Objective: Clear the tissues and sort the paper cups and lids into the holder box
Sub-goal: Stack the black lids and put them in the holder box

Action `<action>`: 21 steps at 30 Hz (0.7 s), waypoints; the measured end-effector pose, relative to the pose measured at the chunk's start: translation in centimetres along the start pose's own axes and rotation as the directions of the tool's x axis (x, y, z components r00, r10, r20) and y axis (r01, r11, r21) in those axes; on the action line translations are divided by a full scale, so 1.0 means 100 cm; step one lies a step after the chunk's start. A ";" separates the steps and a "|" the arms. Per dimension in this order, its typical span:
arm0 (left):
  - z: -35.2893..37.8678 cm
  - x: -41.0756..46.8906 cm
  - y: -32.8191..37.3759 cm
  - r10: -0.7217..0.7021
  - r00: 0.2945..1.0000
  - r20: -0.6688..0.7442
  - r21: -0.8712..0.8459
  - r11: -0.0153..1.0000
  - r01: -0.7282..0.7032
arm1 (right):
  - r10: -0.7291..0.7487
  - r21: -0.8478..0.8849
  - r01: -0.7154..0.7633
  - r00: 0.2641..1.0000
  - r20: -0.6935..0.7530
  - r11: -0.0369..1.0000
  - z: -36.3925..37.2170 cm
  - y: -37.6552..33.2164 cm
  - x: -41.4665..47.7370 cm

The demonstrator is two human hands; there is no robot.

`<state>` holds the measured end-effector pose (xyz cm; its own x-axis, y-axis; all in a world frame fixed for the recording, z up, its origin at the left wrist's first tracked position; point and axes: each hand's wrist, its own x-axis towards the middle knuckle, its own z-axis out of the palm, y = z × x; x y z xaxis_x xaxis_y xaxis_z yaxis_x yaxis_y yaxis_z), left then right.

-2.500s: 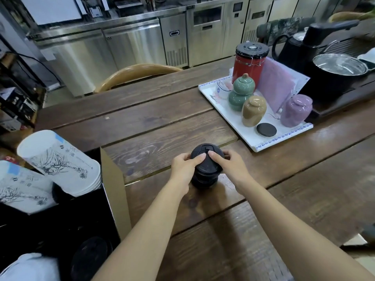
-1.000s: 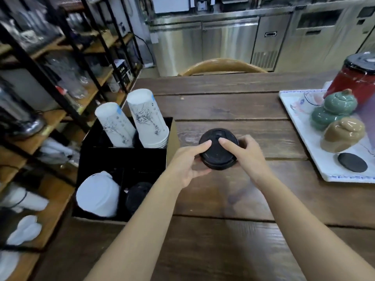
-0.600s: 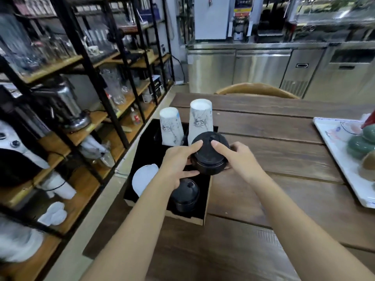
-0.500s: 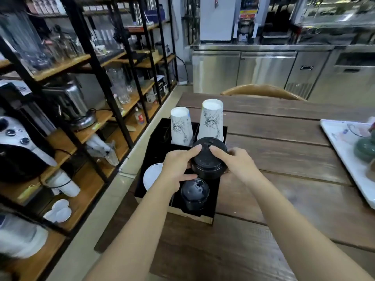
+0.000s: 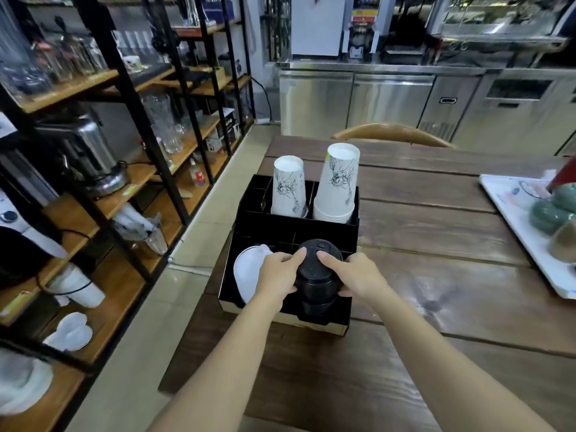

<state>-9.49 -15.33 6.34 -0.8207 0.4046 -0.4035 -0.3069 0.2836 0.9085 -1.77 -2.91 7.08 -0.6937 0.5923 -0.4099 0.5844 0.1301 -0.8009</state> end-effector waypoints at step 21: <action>0.002 0.013 -0.024 -0.010 0.996 0.085 0.309 0.951 -0.017 | 0.027 -0.116 -0.031 0.999 -0.031 0.993 0.018 0.015 0.004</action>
<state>-9.74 -15.25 3.63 -0.7735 0.4746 -0.4201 -0.1289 0.5312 0.8374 -1.90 -3.95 4.92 -0.6640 0.6203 -0.4175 0.6502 0.2034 -0.7320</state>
